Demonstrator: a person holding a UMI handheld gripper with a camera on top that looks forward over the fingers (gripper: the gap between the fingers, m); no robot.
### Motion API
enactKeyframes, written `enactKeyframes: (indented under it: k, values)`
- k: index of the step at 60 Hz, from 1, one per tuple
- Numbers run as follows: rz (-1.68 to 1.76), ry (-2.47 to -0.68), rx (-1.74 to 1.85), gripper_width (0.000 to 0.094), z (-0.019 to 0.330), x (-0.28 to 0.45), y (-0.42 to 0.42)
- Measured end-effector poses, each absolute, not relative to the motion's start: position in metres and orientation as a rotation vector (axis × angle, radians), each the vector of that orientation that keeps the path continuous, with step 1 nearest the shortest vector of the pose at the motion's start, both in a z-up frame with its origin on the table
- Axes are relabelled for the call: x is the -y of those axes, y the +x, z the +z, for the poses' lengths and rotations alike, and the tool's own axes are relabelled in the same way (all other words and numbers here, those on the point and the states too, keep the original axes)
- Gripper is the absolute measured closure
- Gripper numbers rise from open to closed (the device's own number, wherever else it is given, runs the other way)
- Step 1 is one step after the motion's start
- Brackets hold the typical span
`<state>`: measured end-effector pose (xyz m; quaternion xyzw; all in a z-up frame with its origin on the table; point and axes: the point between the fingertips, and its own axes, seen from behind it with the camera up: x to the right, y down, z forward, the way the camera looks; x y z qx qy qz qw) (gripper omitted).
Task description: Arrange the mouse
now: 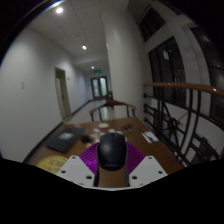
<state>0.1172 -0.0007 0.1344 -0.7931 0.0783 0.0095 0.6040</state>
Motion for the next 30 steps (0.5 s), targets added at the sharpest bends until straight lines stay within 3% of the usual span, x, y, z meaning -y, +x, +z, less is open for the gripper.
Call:
enactKeyframes:
  k: [5, 9, 22, 30]
  values:
    - [0.120, -1.788, -0.161, 0.0596, 0.174, -0.003, 0.033]
    - [0.180, -1.798, -0.118, 0.0597, 0.172, -0.013, -0.034]
    - [0.115, -2.070, 0.029, 0.0597, 0.028, -0.020, -0.141]
    - [0.065, -2.140, 0.096, 0.0590, -0.015, -0.018, -0.155]
